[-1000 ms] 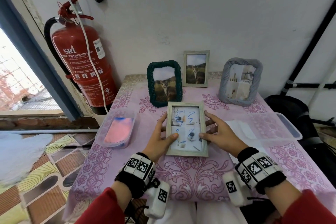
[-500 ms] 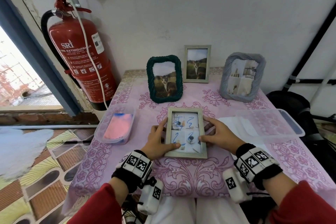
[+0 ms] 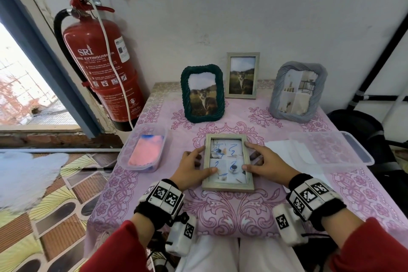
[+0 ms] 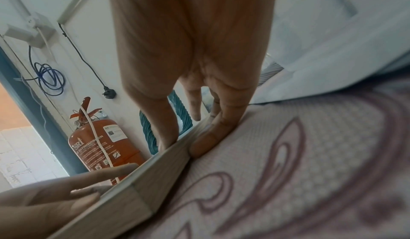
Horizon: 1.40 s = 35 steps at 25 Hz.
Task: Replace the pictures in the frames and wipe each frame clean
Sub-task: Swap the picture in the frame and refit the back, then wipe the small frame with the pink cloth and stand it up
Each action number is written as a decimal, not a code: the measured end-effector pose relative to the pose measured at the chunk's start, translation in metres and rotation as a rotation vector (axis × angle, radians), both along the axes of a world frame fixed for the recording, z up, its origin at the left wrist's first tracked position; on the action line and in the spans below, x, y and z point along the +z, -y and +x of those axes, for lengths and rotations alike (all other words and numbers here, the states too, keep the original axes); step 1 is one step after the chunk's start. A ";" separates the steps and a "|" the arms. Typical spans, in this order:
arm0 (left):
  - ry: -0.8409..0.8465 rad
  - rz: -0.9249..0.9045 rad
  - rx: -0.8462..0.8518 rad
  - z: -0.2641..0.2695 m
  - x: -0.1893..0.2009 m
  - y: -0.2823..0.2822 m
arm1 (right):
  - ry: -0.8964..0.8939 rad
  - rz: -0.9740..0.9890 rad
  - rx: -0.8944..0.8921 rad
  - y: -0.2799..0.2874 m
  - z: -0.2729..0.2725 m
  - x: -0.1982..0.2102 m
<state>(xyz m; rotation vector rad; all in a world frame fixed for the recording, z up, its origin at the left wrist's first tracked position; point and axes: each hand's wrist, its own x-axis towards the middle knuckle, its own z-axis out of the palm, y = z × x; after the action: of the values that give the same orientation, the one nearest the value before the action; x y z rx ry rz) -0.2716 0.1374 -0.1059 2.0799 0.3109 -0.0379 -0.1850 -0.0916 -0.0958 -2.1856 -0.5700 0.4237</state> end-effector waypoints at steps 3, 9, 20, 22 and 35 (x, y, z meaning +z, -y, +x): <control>0.150 -0.064 0.072 -0.006 0.025 -0.013 | 0.006 -0.005 0.009 0.000 0.001 -0.001; 0.232 0.021 0.210 -0.007 0.066 -0.079 | -0.029 0.030 -0.001 0.001 0.003 -0.005; -0.200 0.707 -0.005 0.002 0.039 -0.134 | -0.080 0.085 -0.019 0.003 0.007 -0.014; -0.206 0.755 -0.009 0.003 0.037 -0.133 | -0.085 0.089 -0.022 0.003 0.008 -0.014; 0.174 0.588 0.255 -0.005 0.061 -0.120 | -0.095 0.097 -0.016 0.002 0.007 -0.014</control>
<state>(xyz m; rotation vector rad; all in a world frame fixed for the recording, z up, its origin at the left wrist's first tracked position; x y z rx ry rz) -0.2766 0.2575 -0.0449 2.5809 0.5240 0.4331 -0.1776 -0.0940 -0.1099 -2.0642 -0.5104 0.4782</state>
